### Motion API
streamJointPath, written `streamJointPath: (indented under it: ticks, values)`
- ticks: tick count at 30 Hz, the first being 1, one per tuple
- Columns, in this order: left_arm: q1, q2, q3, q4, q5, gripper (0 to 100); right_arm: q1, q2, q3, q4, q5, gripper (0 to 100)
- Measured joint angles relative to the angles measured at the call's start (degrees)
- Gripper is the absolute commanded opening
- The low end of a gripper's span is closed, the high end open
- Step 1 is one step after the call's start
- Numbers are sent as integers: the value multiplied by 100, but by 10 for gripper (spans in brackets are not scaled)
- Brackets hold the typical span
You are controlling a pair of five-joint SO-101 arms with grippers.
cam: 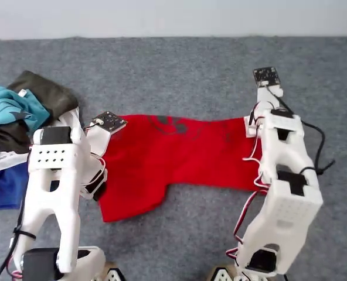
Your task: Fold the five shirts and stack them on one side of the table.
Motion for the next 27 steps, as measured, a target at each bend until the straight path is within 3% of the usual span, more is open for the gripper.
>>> streamJointPath:
  ticks: [7, 12, 18, 27]
  values:
    - [0, 0, 0, 0, 0, 97, 70, 325, -624, 378, -9, 59]
    - [0, 0, 0, 0, 0, 97, 167, 510, -809, 378, -9, 158]
    - [0, 0, 0, 0, 0, 97, 308, 563, -1073, 765, -18, 180]
    - [0, 0, 88, 0, 0, 97, 404, 607, -2426, 2936, 18, 195]
